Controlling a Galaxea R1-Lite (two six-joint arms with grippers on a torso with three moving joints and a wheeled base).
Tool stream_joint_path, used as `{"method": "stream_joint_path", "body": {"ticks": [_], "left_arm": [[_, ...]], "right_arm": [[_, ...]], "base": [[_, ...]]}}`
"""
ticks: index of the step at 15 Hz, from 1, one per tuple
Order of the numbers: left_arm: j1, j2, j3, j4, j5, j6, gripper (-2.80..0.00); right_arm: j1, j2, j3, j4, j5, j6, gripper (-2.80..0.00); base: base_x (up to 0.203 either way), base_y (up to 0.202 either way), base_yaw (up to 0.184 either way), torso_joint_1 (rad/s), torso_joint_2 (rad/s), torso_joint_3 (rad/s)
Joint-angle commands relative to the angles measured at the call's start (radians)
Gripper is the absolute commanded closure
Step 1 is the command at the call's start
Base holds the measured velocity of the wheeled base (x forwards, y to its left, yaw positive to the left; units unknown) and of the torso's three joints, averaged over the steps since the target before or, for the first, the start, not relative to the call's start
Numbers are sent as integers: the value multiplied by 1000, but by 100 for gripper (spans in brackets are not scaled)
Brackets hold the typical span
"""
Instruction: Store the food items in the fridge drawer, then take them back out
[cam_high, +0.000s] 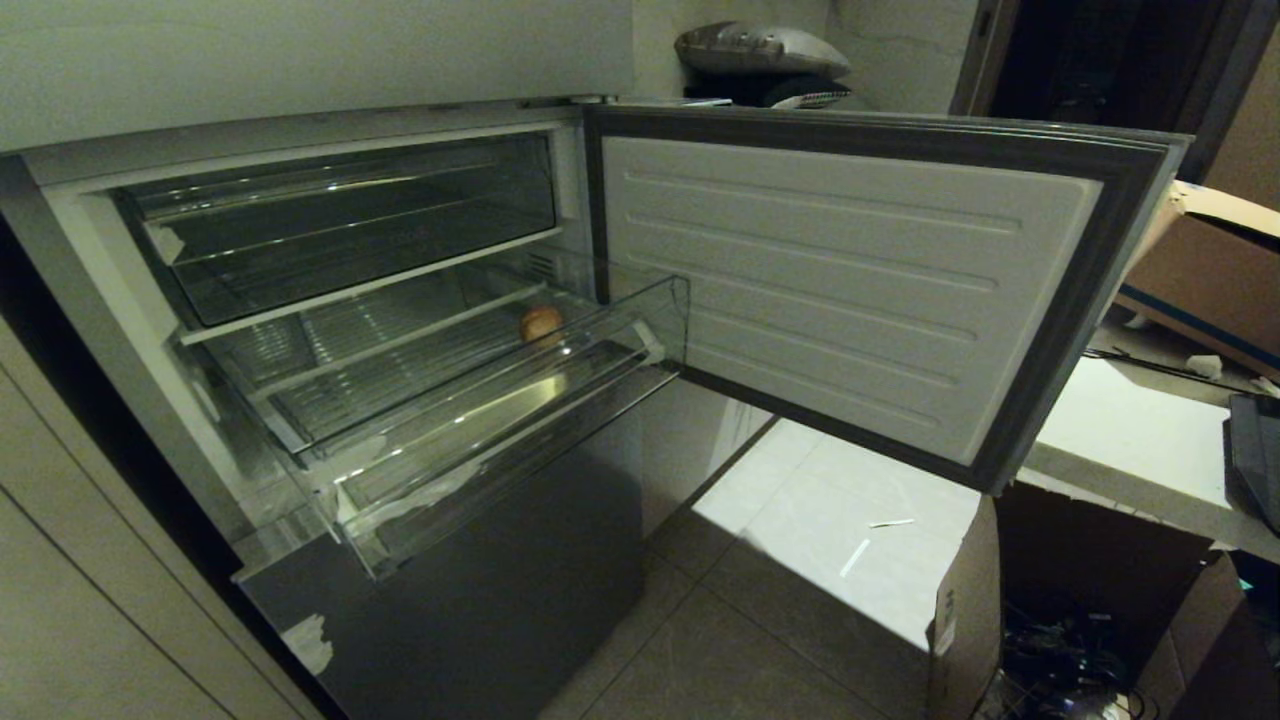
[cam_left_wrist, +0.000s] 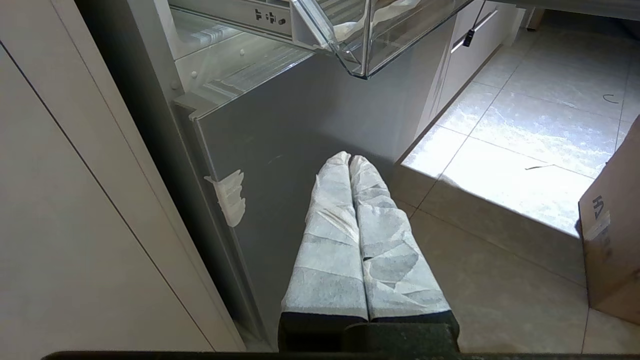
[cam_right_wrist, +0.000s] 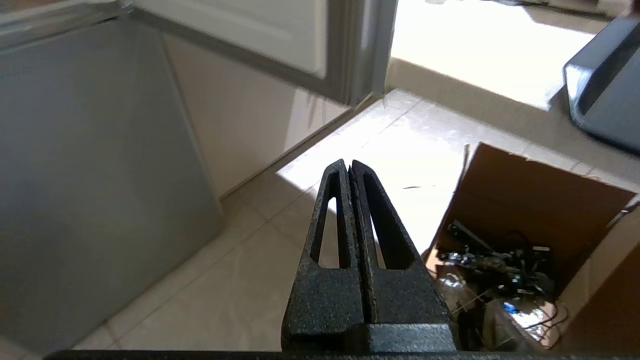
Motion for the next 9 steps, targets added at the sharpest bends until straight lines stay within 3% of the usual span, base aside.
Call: {"method": "stream_joint_path", "body": {"ticks": [1,3,9], "left_arm": [[0,2,0,0,0,1,0],[0,2,0,0,0,-9,0],[0,2,0,0,0,-9,0]], "right_arm": [[44,-202,33,160,-12,-5,0],[58,-228,34,284,-24,5,0],[79,-225,33,315,-10,13,0]], "base": [[0,0,0,0,0,0],[0,0,0,0,0,0],[0,0,0,0,0,0]]}}
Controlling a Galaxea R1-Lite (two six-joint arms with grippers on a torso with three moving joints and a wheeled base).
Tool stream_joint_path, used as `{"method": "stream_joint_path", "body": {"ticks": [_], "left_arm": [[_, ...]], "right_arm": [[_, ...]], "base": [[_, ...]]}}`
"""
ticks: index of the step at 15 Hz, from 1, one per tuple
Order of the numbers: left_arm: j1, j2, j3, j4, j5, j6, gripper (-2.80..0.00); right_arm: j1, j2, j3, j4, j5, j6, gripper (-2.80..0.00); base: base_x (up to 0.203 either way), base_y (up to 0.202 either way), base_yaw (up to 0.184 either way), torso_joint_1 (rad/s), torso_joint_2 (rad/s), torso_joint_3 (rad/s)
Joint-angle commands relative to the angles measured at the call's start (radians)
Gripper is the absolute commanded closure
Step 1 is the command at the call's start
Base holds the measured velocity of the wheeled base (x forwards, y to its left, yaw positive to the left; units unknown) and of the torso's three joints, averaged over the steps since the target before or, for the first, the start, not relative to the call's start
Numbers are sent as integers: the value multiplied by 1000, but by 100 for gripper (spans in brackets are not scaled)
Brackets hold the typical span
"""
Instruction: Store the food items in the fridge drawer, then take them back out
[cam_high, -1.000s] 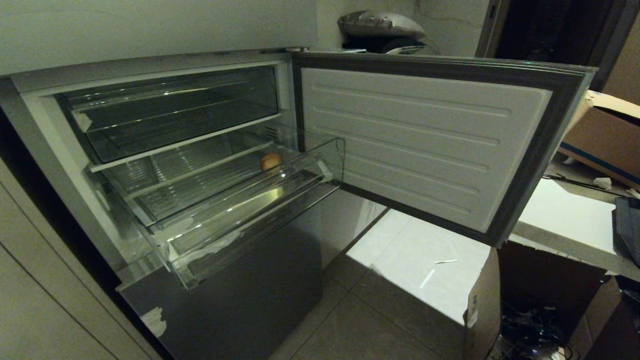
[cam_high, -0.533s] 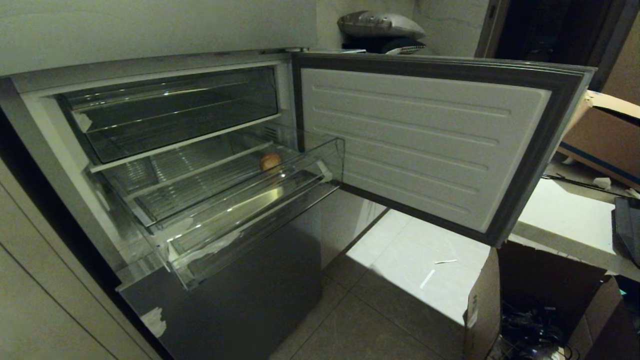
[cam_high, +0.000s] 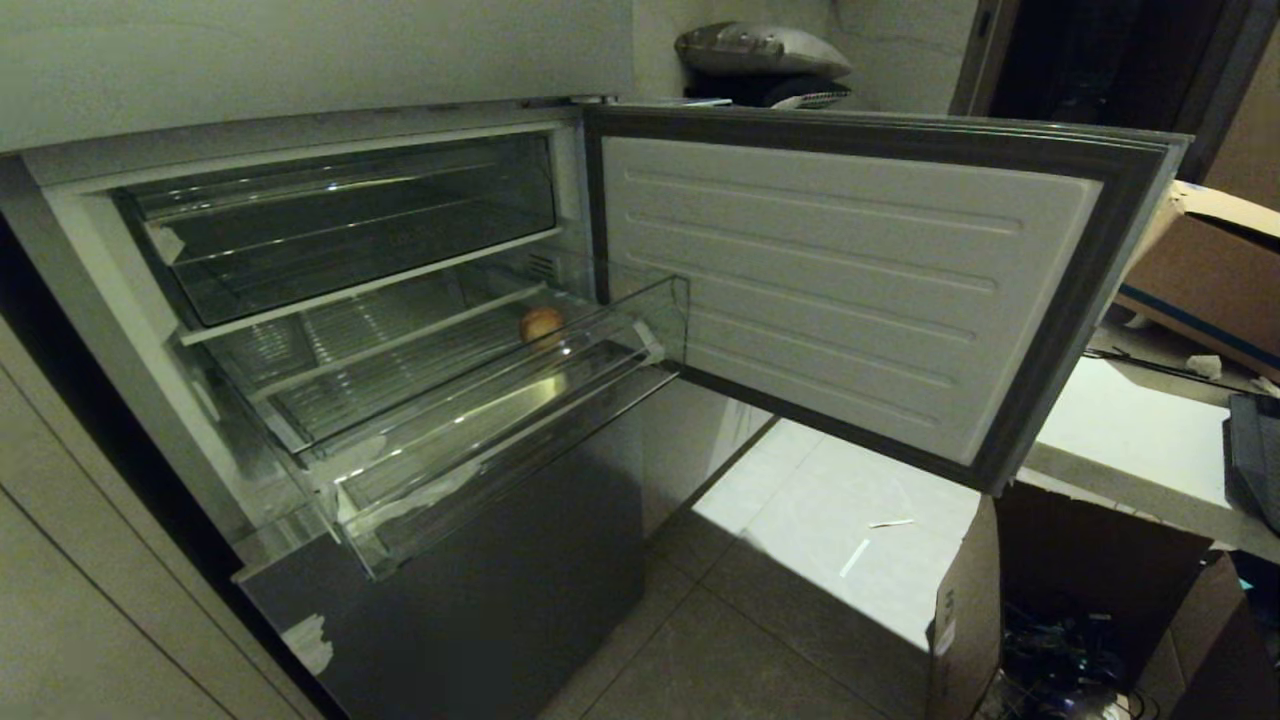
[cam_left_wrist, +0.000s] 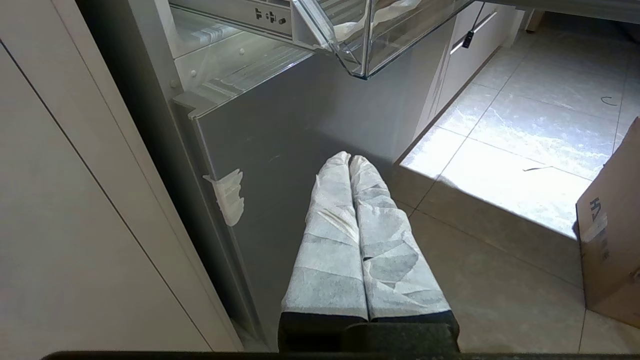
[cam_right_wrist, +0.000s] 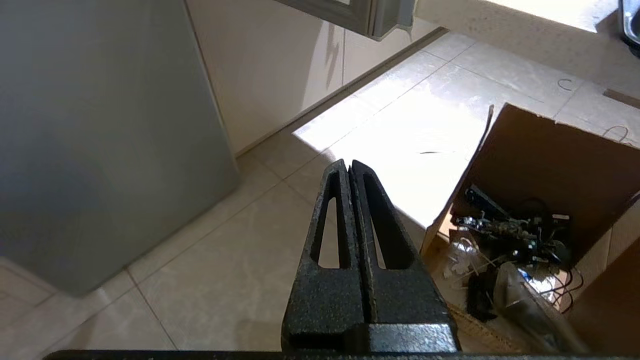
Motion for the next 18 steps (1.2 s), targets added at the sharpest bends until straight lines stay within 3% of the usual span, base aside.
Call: {"method": "stream_joint_path", "body": {"ticks": [1,4,8,10,18], "left_arm": [[0,2,0,0,0,0,0],[0,2,0,0,0,-2,0],[0,2,0,-2,0,-5,0],[0,2,0,-2,0,-5,0],[0,2,0,-2,0,-5,0]], "right_arm": [[2,1,32,8,2,-6,0],[-72,-90,31,21,35,-21,0],[-94,-285,32,51,31,-50,0],[-96,-277,32,75,9,-14,0],[-96,-277,32,75,10,-13,0]], "base": [[0,0,0,0,0,0],[0,0,0,0,0,0],[0,0,0,0,0,0],[0,0,0,0,0,0],[1,1,7,1,0,0]]}}
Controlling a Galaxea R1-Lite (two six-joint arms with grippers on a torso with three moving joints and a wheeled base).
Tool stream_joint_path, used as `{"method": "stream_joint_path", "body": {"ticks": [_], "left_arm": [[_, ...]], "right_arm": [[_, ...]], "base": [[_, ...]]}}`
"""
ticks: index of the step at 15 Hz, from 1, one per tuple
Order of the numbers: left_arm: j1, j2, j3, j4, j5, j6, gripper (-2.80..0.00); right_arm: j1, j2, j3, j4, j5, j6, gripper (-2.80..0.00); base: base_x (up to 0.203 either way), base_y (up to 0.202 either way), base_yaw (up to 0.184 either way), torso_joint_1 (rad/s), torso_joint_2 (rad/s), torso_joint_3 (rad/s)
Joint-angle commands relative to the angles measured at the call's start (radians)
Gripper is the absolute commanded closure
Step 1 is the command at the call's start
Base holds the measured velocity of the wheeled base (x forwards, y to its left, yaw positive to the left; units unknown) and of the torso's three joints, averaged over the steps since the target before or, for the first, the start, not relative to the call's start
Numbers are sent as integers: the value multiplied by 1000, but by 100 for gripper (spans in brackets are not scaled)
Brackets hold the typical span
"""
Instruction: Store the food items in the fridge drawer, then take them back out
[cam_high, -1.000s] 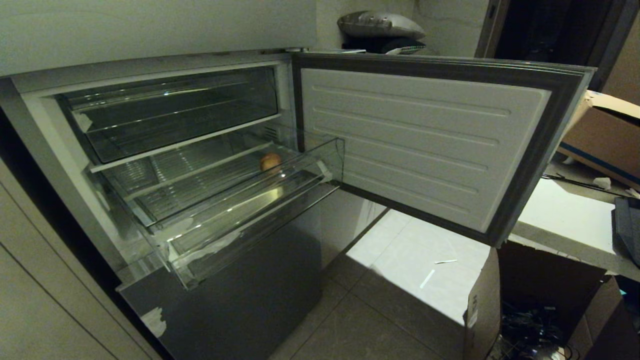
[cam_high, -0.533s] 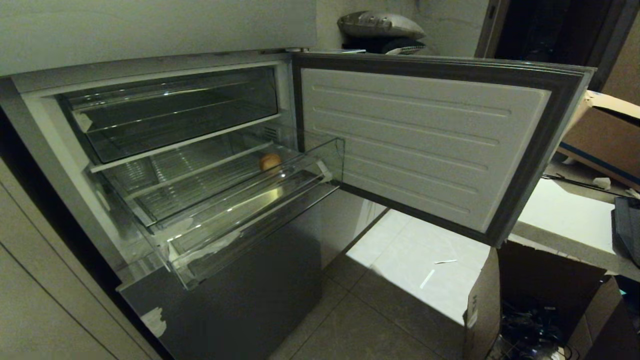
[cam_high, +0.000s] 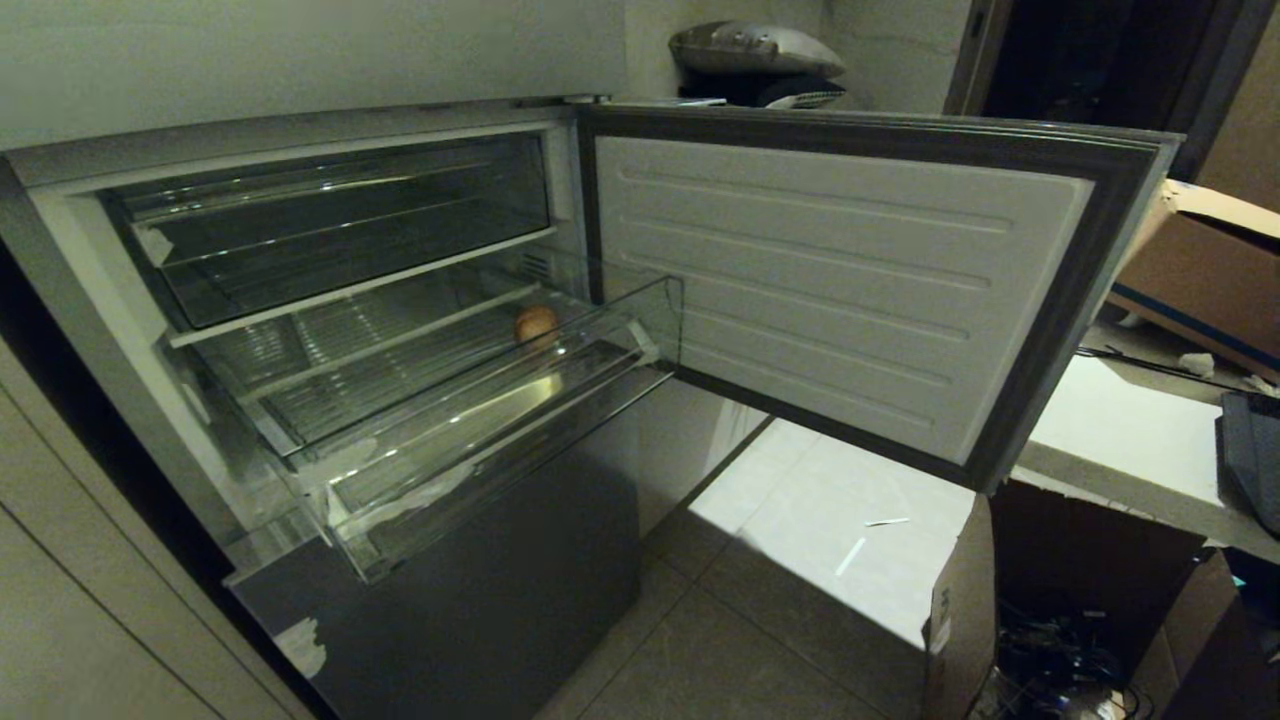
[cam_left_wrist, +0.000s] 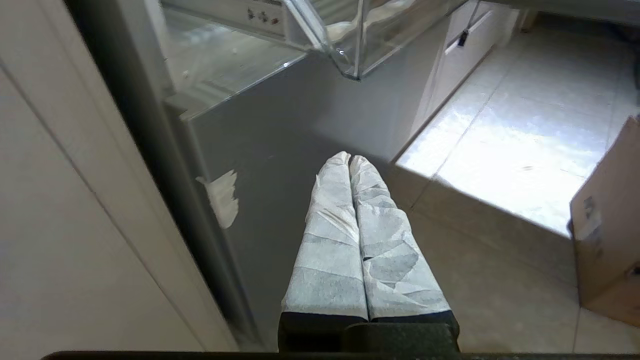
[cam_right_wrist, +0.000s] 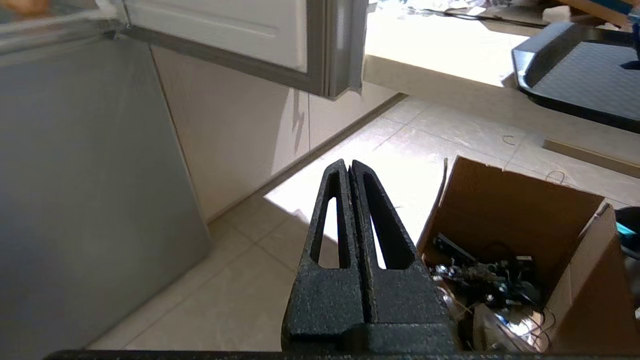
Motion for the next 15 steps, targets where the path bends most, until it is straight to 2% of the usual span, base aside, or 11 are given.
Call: {"method": "stream_joint_path", "body": {"ticks": [1,15], "left_arm": [[1,2,0,-1,1,0,0],[1,2,0,-1,1,0,0]], "right_arm": [[1,0,32,0,0,2,0],[1,0,32,0,0,3,0]], "base": [[-2,0,81,2,0,-2],[1,-9,173,1,3,4]]}}
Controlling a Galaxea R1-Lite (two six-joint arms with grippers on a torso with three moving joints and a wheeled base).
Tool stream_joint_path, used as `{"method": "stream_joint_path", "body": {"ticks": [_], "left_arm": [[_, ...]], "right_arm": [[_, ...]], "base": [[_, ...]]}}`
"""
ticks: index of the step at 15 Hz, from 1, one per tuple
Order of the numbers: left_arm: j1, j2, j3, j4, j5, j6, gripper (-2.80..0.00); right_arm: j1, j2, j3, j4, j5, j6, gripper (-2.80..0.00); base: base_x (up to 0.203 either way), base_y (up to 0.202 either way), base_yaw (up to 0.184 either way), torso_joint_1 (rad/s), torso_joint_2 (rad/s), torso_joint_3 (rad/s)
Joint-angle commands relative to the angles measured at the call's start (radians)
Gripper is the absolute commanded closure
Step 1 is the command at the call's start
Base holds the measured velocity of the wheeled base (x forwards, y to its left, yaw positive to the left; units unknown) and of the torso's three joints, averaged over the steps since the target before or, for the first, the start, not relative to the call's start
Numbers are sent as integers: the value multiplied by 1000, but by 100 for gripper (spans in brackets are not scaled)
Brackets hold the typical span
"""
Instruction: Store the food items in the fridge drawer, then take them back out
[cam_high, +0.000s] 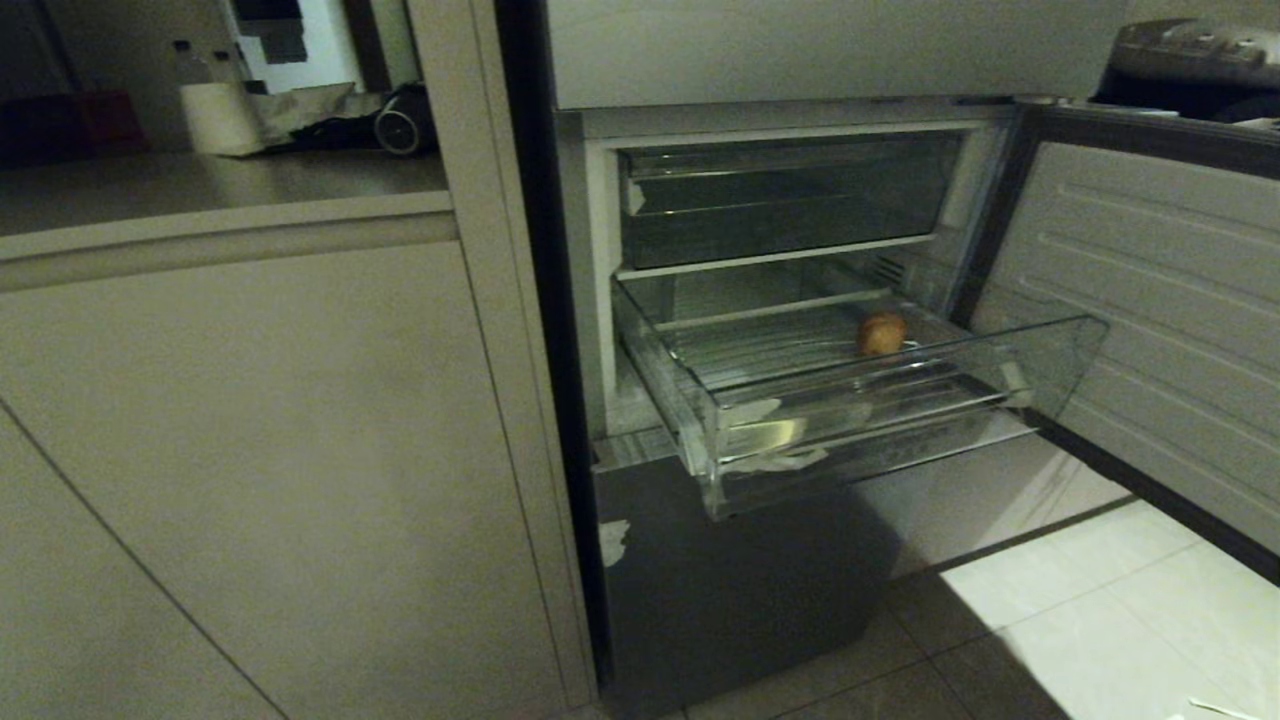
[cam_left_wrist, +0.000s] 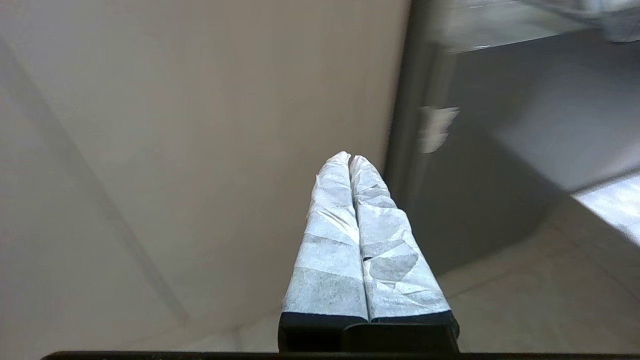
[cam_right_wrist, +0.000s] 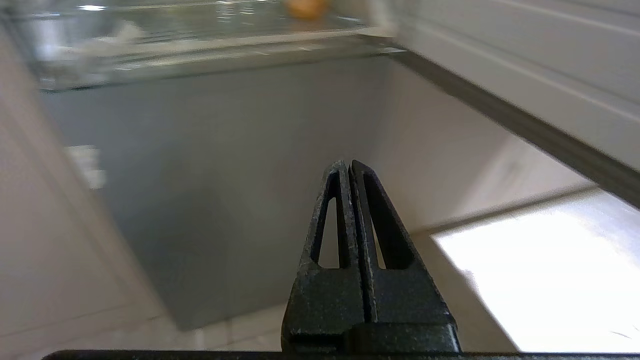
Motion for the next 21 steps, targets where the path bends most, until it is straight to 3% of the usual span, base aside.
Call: {"method": "stream_joint_path", "body": {"ticks": [1,13,21], "left_arm": [[0,2,0,0,0,0,0],[0,2,0,0,0,0,0],[0,2,0,0,0,0,0]], "right_arm": [[0,0,32,0,0,0,0],[0,0,32,-2,1,-2,0],[0,0,32,-2,0,0,0]], "base": [[4,-6,141,2,2,2],[0,-1,9,0,0,0],[185,0,0,6,1,2]]}}
